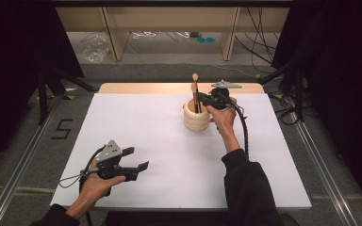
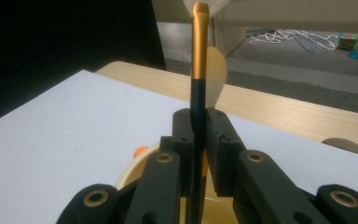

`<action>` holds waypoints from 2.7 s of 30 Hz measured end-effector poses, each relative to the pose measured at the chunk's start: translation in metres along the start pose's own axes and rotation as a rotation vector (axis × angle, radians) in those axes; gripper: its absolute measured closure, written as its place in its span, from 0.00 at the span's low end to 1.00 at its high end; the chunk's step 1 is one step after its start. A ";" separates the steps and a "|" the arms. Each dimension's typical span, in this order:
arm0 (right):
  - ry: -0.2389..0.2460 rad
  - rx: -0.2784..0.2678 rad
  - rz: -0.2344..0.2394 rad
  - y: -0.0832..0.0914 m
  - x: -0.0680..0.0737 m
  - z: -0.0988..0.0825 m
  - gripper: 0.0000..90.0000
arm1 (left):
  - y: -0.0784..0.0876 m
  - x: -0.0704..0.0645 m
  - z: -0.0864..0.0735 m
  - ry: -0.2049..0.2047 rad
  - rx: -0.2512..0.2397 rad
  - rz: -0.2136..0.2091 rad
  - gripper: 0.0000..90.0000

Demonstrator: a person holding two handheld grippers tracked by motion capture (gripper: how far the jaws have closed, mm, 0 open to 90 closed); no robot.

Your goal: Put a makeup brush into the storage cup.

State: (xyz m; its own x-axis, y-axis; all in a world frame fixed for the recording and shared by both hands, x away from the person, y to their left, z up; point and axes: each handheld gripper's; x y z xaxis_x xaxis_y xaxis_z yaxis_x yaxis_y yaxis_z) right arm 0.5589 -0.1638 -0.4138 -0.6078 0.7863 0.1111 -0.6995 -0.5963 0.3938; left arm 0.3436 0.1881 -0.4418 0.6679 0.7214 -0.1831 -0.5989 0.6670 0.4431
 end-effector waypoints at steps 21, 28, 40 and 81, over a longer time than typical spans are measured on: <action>0.024 0.021 -0.016 0.007 0.001 -0.001 0.77 | 0.000 0.000 0.000 -0.001 -0.001 -0.001 0.23; 0.016 0.018 -0.028 0.017 -0.004 -0.002 0.67 | 0.000 0.000 0.000 0.001 0.001 -0.001 0.23; 0.005 0.027 -0.040 0.032 -0.001 0.000 0.49 | 0.000 0.000 0.000 0.000 -0.001 -0.002 0.23; 0.053 0.062 0.055 0.069 0.042 -0.016 0.34 | 0.000 0.002 0.000 0.018 -0.005 -0.003 0.23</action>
State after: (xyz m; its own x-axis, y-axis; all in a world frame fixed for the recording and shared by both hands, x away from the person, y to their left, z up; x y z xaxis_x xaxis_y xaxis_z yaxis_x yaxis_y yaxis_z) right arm 0.4795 -0.1745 -0.3963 -0.6647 0.7421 0.0865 -0.6409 -0.6259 0.4445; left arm 0.3447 0.1896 -0.4418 0.6614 0.7227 -0.2004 -0.5992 0.6699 0.4383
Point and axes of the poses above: each handheld gripper's, and its own axes: y roughly backward along the jaws, z roughly out of its top, x roughly to its left, and after that the axes turned 3 degrees about y, right-handed
